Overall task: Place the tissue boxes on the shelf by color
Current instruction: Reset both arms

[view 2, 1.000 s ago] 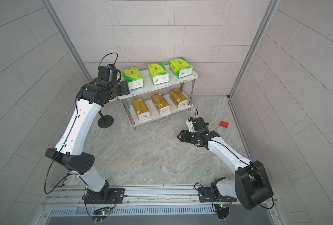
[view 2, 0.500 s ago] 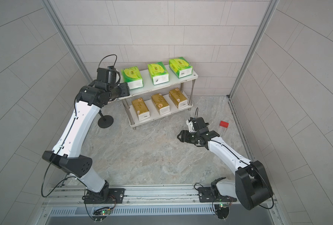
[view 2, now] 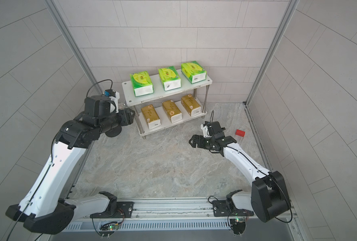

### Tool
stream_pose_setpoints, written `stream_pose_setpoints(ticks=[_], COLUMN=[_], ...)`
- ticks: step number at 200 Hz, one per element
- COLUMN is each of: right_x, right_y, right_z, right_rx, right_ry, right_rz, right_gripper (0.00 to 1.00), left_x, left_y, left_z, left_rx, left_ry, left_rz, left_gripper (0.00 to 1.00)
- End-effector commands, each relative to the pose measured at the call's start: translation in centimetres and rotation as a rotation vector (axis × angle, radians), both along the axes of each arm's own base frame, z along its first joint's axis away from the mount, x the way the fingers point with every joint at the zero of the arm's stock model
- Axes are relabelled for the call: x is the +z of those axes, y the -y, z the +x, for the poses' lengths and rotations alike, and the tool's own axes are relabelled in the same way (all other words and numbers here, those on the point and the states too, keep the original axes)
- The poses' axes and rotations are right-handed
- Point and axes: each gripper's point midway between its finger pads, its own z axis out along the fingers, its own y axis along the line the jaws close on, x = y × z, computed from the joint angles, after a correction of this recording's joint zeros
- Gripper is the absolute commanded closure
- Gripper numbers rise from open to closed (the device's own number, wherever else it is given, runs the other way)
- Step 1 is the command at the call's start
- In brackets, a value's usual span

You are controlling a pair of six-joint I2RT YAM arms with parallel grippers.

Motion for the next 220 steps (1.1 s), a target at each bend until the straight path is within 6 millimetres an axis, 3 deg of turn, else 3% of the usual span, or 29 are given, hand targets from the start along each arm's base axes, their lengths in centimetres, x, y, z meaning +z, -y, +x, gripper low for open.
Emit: stream_pose_setpoints(ticks=[1,32,48,72,82,130,173,186,190,220], right_x=[0.5,0.9,1.1,1.5,1.7,2.9,1.0,0.7,-0.4,-2.6], right_y=[1.3,3.3,4.6,6.9,8.0,13.1,17.8,18.8,19.1,20.4], right_z=[0.7,1.7,2.2,2.8,3.1,4.5,4.4,4.4,4.0,4.4], right_rx=[-0.018,-0.049,-0.077,-0.135,-0.166,-0.337,-0.474,-0.524,-0.529,-0.585], right_ry=[0.02,0.044,0.06,0.1,0.128,0.309,0.381,0.421,0.413,0.473], right_rz=[-0.071,-0.157,-0.21,-0.311,-0.362,-0.573,-0.643,-0.653,-0.661,-0.661], right_gripper=[0.0,0.0,0.0,0.0,0.0,0.0,0.01,0.0,0.0,0.0], left_x=[-4.6,-11.5,-14.0,-16.4,-17.2,-18.4,-19.3,-20.4,-20.7,-23.3], left_y=[0.7,0.1,-0.2,-0.5,-0.7,-4.6,-7.7,-8.4,-8.7,-10.7], left_z=[-2.1,-4.2,-4.7,-4.5,-4.3,-1.6,1.2,2.2,2.4,3.3], left_rx=[-0.05,-0.068,-0.086,-0.088,-0.081,0.112,0.229,0.249,0.256,0.299], left_ry=[-0.117,-0.213,-0.207,-0.15,-0.137,0.002,0.086,0.075,0.07,0.03], left_rz=[0.022,0.101,0.127,0.152,0.166,0.336,0.569,0.563,0.558,0.584], left_gripper=[0.35,0.35,0.33,0.13,0.0,0.0,0.0,0.0,0.0,0.0])
